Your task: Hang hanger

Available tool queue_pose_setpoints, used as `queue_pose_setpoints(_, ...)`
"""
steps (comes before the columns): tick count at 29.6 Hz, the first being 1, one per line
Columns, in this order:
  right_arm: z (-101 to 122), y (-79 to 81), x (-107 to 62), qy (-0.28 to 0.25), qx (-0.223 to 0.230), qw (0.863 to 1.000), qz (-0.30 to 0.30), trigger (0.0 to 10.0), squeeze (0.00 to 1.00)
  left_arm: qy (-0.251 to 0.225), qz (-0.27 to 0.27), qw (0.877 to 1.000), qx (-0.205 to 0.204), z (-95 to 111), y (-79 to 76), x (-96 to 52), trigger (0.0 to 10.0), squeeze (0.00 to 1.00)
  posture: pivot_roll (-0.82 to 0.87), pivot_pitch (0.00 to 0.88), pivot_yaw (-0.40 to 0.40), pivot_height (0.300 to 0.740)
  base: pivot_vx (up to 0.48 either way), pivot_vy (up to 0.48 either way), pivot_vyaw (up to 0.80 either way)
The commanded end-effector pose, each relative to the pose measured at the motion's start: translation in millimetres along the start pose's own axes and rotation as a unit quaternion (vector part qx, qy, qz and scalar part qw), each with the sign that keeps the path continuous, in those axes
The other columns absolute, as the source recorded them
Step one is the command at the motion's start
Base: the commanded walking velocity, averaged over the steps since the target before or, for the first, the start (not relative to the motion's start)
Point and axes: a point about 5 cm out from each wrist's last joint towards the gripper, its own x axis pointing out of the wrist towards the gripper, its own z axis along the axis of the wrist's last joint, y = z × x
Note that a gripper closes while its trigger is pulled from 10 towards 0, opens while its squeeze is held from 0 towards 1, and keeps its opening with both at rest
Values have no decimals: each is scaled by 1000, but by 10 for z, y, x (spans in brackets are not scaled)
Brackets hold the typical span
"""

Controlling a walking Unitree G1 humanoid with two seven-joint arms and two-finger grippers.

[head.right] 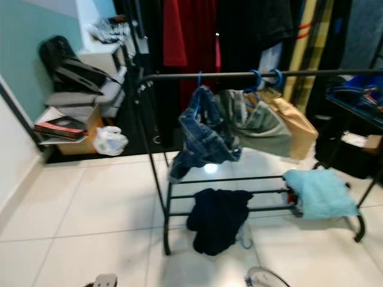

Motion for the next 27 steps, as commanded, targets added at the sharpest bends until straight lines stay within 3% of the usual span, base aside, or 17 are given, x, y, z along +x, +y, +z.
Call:
queue_pose_setpoints(1, -64, -2, -16, 6, 14, 1000, -2, 10000, 0, -3, 0, 1000, 7, -17, -41, -1, 10000, 0, -18, 0, 23, 740, 0, 0, 0)
queue_pose_setpoints(3, -58, -94, -20, 0, 55, 998, -10, 10000, 0, -23, -4, 1000, 8, 80, -90, 15, 10000, 0, -21, 0, 14, 740, 0, 0, 0)
queue_pose_setpoints(4, -58, -94, -20, 0, 55, 998, -10, 10000, 0, -23, -4, 1000, 8, 80, -90, 15, 10000, 0, -21, 0, 14, 740, 0, 0, 0)
queue_pose_setpoints(6, 51, -208, -6, -22, 92, 995, -21, 10000, 0, -51, 3, 999, -5, 252, -92, 35, 10000, 0, -19, 0, 2, 740, 0, 0, 0)
queue_pose_setpoints(13, 252, -374, 13, -53, 95, 993, -38, 10000, 0, -70, 3, 997, -11, 468, -121, 60, 10000, 0, -54, 0, 19, 740, 0, 0, 0)
queue_pose_setpoints(14, 354, -473, 17, -64, 104, 992, -45, 10000, 0, -81, -5, 997, -1, 596, -186, 72, 10000, 0, -51, 0, 16, 740, 0, 0, 0)
queue_pose_setpoints(16, 354, -473, 17, -64, 104, 992, -45, 10000, 0, -81, -5, 997, -1, 596, -186, 72, 10000, 0, -51, 0, 16, 740, 0, 0, 0)
queue_pose_setpoints(18, 565, -631, 20, -81, 91, 992, -35, 10000, 0, -92, -11, 995, 31, 808, -305, 85, 10000, 0, -43, 0, 0, 740, 0, 0, 0)
queue_pose_setpoints(22, 676, -644, 28, -86, 78, 993, -17, 10000, 0, -90, -5, 995, 49, 873, -332, 88, 10000, 0, -29, 0, -5, 740, 0, 0, 0)
queue_pose_setpoints(27, 719, -540, 58, -74, 88, 993, -11, 10000, 0, -71, 10, 995, 69, 860, -281, 94, 10000, 0, 5, 0, 5, 740, 0, 0, 0)
